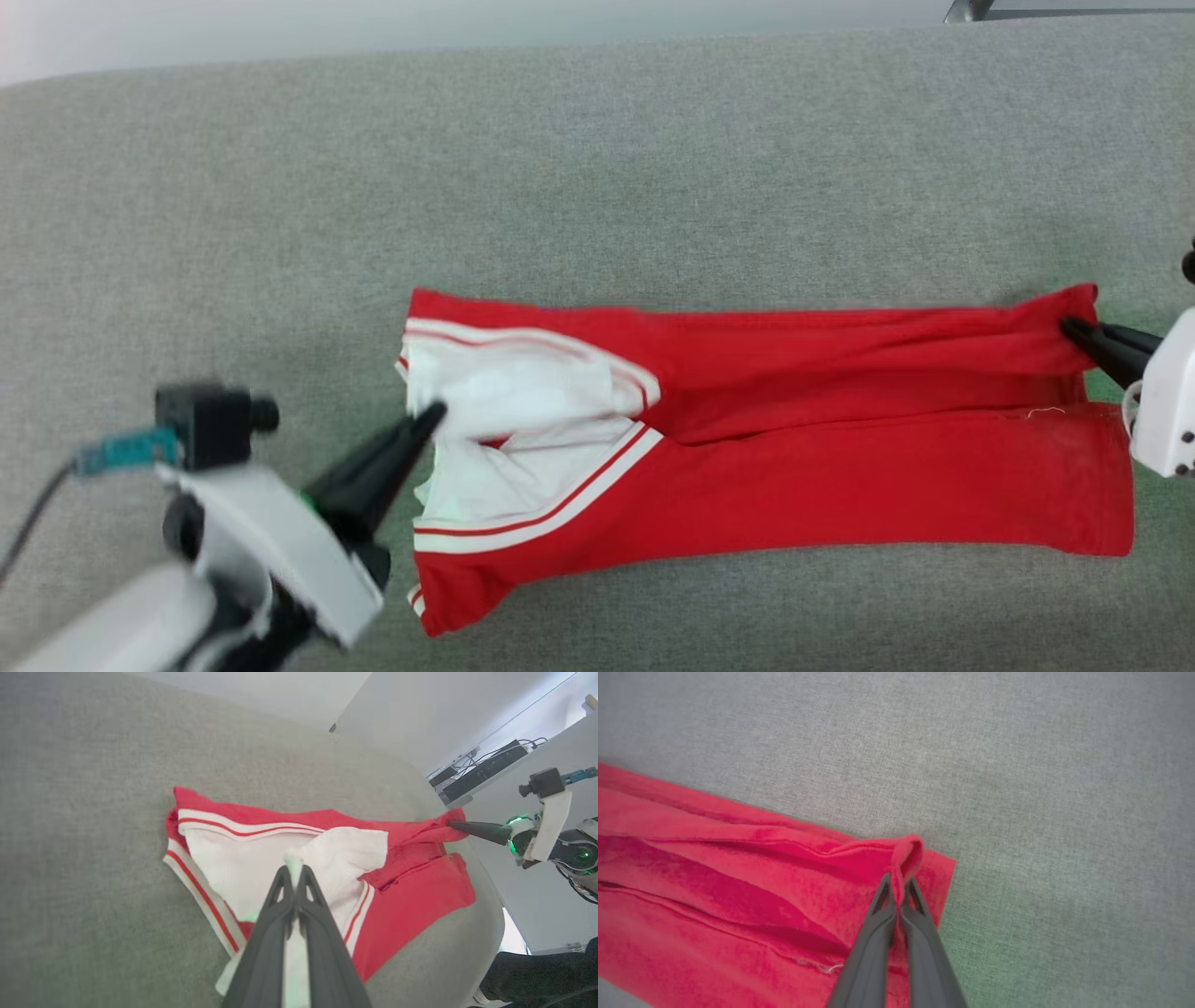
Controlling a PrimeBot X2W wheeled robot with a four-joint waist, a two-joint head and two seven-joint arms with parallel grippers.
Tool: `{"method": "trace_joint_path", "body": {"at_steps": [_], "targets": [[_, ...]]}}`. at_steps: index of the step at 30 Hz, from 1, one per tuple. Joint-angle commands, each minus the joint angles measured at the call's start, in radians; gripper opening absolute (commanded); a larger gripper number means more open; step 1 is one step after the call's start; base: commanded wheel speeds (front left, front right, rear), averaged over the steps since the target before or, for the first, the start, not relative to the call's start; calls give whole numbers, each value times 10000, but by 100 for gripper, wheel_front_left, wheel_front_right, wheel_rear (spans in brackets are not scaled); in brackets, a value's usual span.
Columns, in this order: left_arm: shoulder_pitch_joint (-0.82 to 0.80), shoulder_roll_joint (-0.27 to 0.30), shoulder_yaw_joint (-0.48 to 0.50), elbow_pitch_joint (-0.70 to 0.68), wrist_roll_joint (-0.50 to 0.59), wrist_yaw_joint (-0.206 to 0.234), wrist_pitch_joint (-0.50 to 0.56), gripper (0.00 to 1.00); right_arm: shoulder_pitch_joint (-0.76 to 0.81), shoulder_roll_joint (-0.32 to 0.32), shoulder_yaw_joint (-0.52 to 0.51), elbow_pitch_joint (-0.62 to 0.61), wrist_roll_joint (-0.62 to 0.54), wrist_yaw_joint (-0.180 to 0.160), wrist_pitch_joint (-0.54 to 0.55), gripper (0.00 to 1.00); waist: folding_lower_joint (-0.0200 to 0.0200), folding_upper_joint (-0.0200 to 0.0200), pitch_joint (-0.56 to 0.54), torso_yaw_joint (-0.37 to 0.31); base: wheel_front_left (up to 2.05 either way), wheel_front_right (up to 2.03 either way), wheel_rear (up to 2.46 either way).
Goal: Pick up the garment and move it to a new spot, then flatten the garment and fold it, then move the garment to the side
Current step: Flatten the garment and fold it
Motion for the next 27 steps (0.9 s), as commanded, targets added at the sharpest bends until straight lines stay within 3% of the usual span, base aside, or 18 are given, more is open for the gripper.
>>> {"method": "trace_joint_path", "body": {"at_steps": [1,9,20,21,22,23,24,25,27], "targets": [[167,37,3,-85,13,68,-76,0,187,-49,-102,-35,-90,-16,-51,0,0,0,-11,22,0,0,0],[1217,179,-121,-782,9,539,-672,0,1339,-51,-1007,-742,-426,-16,179,0,0,0,138,164,0,0,0],[666,-673,-516,662,618,537,-695,0,1977,747,-1749,-844,-1135,-16,605,0,0,0,347,64,0,0,0],[631,-727,-517,752,635,512,-738,0,1990,811,-1799,-844,-1189,-14,608,6,0,0,328,52,0,0,0],[608,-774,-534,823,670,506,-741,3,2019,874,-1876,-836,-1225,-14,595,31,0,0,281,48,0,0,0],[589,-790,-542,876,733,511,-802,42,2040,927,-1961,-850,-1239,-14,566,73,0,0,237,45,0,0,0],[573,-851,-537,917,726,494,-841,85,2066,991,-2064,-871,-1233,-14,553,93,0,0,169,50,0,0,0],[583,-887,-546,948,731,491,-860,100,2100,1038,-2132,-928,-1182,-14,576,100,0,0,108,52,0,0,0],[601,-927,-525,996,826,550,-999,100,2225,1096,-2396,-1025,-1049,-16,586,100,0,0,-66,86,0,0,0]]}}
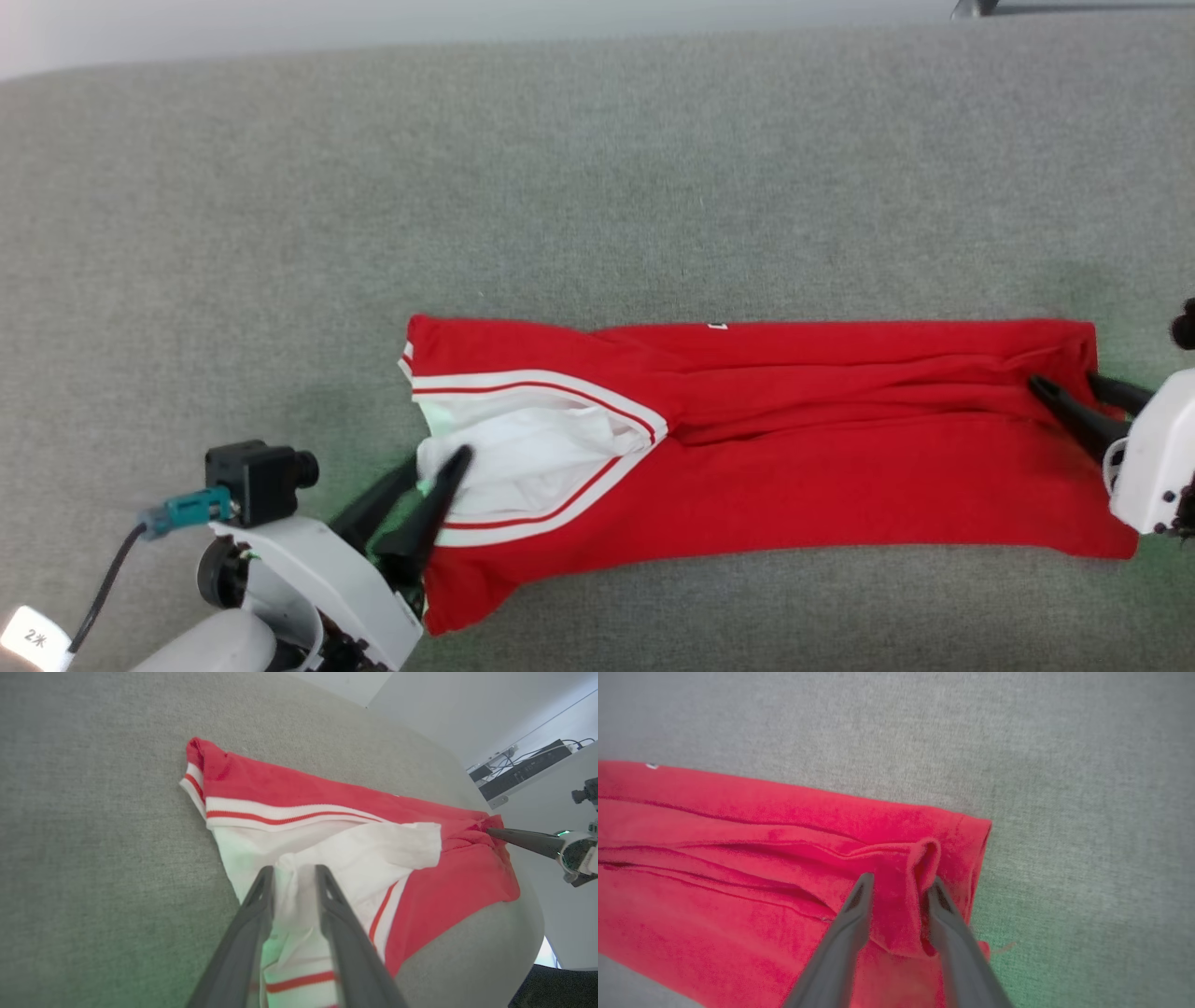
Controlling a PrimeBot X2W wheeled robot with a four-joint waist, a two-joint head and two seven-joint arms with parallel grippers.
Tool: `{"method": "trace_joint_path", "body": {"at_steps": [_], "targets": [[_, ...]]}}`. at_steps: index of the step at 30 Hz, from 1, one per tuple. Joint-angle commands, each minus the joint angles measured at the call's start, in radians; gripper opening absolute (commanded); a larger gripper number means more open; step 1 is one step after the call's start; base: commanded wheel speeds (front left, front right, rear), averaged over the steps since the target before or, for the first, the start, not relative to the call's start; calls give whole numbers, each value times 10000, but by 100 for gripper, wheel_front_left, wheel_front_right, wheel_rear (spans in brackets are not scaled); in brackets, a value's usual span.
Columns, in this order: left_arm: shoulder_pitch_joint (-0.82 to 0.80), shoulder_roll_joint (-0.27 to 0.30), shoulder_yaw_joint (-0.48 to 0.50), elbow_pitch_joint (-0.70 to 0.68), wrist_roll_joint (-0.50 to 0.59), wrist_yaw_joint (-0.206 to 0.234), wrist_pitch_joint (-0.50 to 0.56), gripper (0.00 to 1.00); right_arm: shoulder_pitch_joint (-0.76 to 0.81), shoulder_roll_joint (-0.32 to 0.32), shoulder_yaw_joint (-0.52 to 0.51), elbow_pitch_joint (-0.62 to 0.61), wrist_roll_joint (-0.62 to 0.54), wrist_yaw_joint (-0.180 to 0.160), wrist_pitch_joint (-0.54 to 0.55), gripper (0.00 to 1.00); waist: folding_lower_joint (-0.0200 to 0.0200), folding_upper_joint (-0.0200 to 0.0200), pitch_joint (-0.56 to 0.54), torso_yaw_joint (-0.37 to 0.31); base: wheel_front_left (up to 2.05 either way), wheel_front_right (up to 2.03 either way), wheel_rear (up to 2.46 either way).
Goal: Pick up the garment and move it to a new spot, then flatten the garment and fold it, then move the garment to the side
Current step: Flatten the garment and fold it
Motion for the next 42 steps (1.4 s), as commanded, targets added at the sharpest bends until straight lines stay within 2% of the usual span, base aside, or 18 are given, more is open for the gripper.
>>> {"method": "trace_joint_path", "body": {"at_steps": [1,8,14,17,25,32,42], "targets": [[-14,-52,41,0,22,41,-93,100,165,-9,-154,-60,56,-16,34,100,0,0,-207,57,0,0,0],[446,-584,238,194,145,330,-625,100,1008,-165,-1298,-326,316,-14,411,100,0,0,-793,503,0,0,0],[1004,-1470,822,750,601,605,-884,100,2035,-157,-2497,-254,416,-14,1000,100,0,0,-980,1193,0,0,0],[1401,-2051,1476,966,1288,632,-902,100,2504,-36,-2933,-172,463,-14,1481,100,0,0,-1008,1498,0,0,0],[2468,-3569,3592,1279,4011,238,-901,100,2809,108,-3948,-62,97,-14,3016,100,0,0,-937,1985,0,0,0],[2973,-4513,4949,1154,6217,-209,-901,100,2413,167,-4288,-235,-923,-14,4414,100,0,0,-639,2119,0,0,0],[3022,-5694,6003,1466,7607,-1188,-902,100,2690,327,-4320,-1160,-1452,-13,5602,100,0,0,-127,2149,0,0,0]]}}
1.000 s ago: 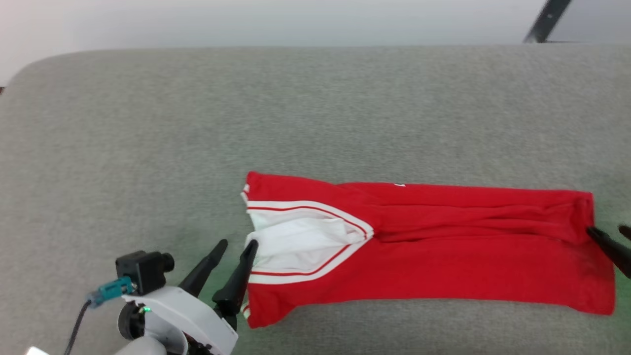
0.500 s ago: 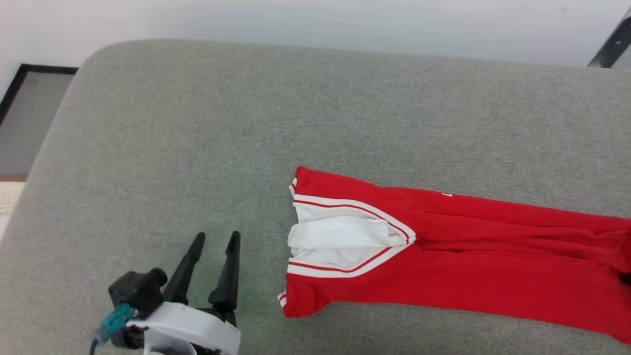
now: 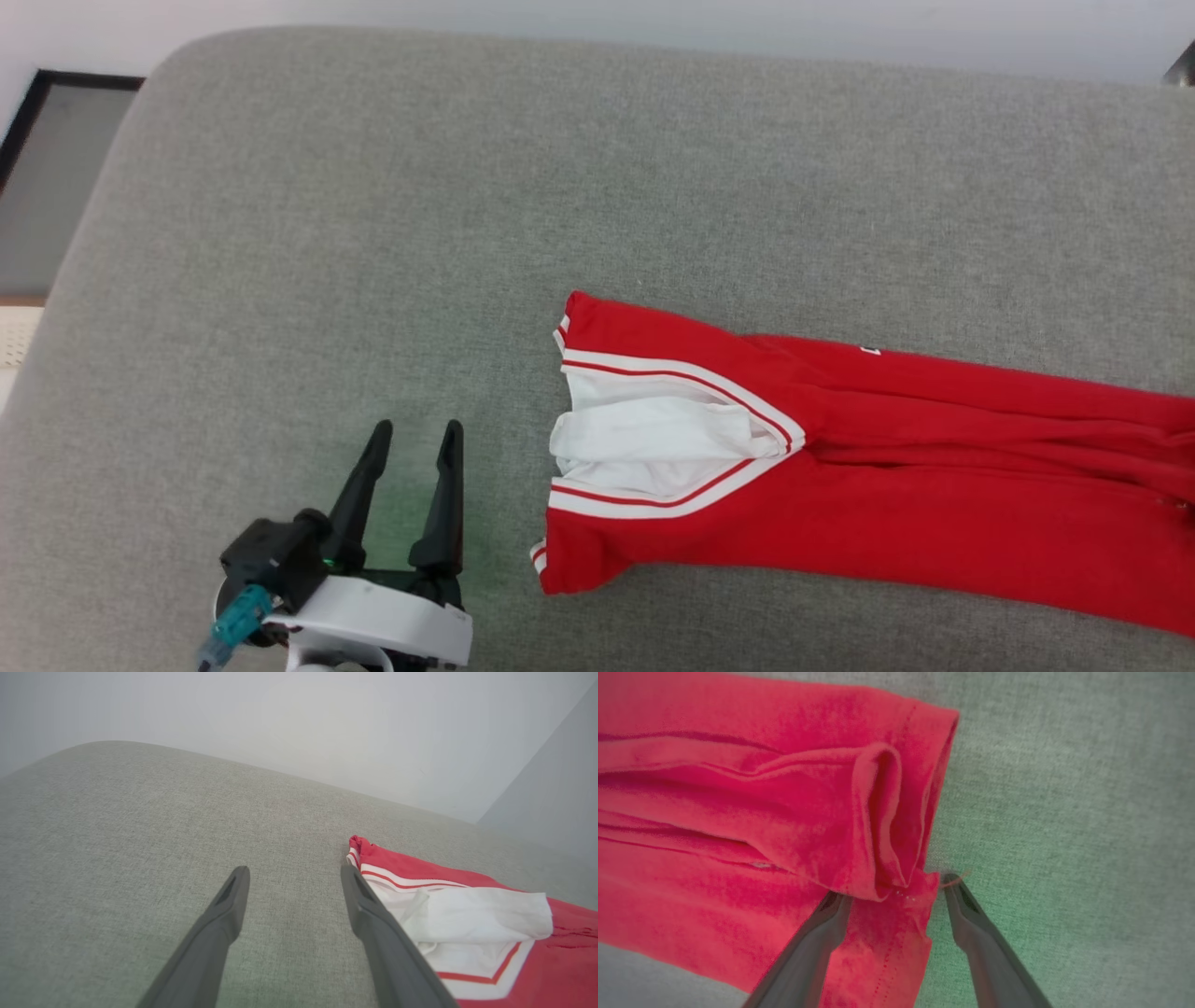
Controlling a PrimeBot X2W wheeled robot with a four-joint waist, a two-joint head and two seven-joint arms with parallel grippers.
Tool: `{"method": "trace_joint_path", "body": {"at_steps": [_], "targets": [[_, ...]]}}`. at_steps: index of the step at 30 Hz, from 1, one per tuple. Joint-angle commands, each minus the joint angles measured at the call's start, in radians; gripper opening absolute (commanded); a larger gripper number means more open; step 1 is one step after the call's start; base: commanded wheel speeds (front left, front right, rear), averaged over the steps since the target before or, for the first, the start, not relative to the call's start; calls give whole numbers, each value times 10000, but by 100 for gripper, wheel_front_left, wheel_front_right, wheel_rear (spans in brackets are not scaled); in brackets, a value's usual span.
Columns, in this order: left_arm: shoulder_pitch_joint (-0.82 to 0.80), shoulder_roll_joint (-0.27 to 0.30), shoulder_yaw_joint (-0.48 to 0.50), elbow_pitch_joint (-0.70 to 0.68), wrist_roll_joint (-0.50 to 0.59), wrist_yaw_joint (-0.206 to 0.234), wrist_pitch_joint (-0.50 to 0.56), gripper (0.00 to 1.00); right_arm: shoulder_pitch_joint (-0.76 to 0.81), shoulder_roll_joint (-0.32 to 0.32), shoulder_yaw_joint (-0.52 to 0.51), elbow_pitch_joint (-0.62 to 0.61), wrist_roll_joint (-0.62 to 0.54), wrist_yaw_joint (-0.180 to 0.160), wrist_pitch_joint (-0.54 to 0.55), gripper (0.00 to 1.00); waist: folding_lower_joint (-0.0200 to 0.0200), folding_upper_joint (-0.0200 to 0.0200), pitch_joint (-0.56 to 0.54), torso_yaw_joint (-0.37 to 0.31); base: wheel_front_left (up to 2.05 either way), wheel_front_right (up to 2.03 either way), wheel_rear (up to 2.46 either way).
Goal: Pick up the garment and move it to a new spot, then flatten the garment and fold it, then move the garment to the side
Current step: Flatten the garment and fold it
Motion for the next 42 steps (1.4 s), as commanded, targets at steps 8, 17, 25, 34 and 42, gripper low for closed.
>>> {"method": "trace_joint_path", "body": {"at_steps": [8,17,25,34,42], "targets": [[-279,-617,512,290,739,-670,-35,100,58,628,174,31,-479,-9,180,100,0,-1,460,47,0,0,0],[-381,-941,943,548,1251,-1005,-36,100,-26,942,351,284,-558,-9,-198,0,0,-1,530,69,0,0,0],[-367,-1132,1236,725,1559,-1257,-36,100,-145,1004,356,453,-489,-9,-556,0,0,-1,417,1,0,0,0],[-181,-1135,1636,865,1631,-1404,-36,100,-687,770,-333,750,-632,-23,-1377,0,0,-1,183,-557,0,0,0],[-245,-1053,1850,860,1743,-1443,-36,100,-1038,460,-1626,1261,-1113,-14,-2057,0,0,-1,244,-1107,0,0,0]]}}
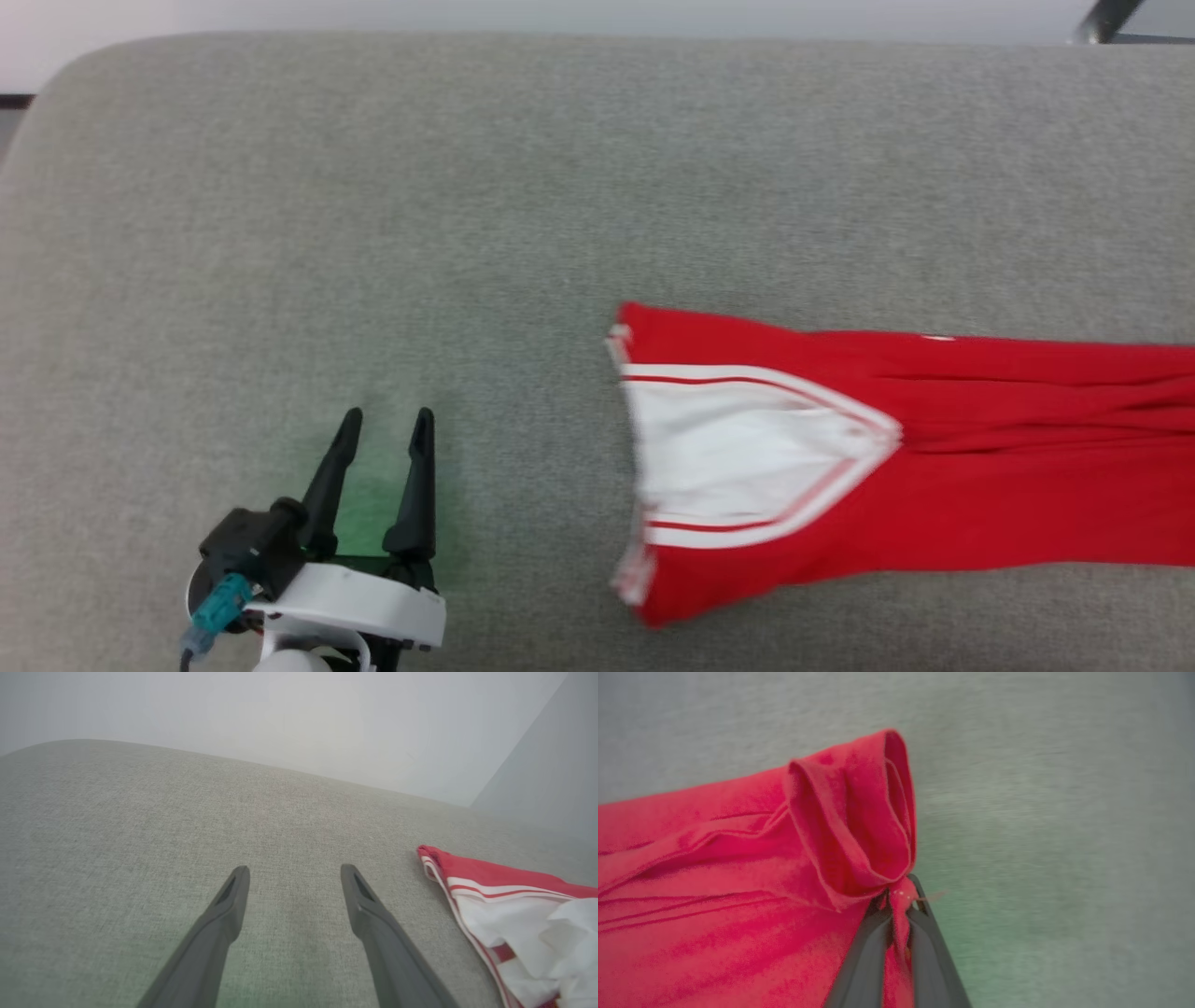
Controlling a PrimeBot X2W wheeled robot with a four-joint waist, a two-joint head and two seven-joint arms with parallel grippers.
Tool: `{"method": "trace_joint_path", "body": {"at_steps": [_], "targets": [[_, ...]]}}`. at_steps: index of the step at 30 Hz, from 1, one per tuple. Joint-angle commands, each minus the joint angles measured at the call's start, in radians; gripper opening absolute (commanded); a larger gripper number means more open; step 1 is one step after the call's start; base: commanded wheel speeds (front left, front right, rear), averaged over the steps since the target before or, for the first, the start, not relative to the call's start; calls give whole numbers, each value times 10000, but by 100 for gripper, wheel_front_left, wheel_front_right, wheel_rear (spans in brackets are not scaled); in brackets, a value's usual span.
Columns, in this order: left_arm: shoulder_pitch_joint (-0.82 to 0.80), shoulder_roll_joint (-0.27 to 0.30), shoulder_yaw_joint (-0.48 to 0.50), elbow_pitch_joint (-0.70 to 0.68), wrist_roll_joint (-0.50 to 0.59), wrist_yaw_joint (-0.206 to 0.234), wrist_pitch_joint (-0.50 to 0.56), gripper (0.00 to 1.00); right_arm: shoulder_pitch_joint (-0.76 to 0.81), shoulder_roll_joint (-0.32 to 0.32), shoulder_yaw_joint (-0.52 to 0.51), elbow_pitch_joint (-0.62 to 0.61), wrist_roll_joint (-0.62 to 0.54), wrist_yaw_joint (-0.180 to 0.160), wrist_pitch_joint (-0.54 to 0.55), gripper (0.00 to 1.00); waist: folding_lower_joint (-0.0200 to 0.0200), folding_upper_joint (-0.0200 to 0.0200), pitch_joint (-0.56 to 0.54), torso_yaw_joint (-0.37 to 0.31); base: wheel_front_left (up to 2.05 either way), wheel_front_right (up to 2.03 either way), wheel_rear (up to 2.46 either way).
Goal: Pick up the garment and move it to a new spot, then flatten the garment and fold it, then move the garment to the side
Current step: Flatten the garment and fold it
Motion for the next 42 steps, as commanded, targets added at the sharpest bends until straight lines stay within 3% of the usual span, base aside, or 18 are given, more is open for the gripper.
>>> {"method": "trace_joint_path", "body": {"at_steps": [1,5,8,20,25,34,42], "targets": [[7,43,26,-5,58,-24,-36,100,-107,-118,-207,76,-132,-19,-85,0,0,0,15,-143,0,0,0],[72,92,76,29,98,-35,-36,100,-260,-62,-880,582,-212,-19,-196,0,0,0,-54,-260,0,0,0],[131,93,89,85,131,-42,-36,100,-335,102,-814,514,-137,-18,-109,0,0,0,-196,-330,0,0,0],[410,-100,-27,324,12,-39,-36,100,-96,528,2514,-3470,690,-16,617,0,0,0,-915,-172,0,0,0],[428,-172,-144,309,-43,-54,-36,100,-614,982,4136,-4354,783,-16,815,0,0,0,-944,135,0,0,0],[190,-116,-274,323,-171,-87,-36,100,-2053,2062,6567,-3822,1076,-16,349,0,0,0,-663,611,0,0,0],[90,-160,-341,418,-197,-104,-36,100,-2628,2363,7985,-2389,1286,-16,-167,0,0,0,-532,713,0,0,0]]}}
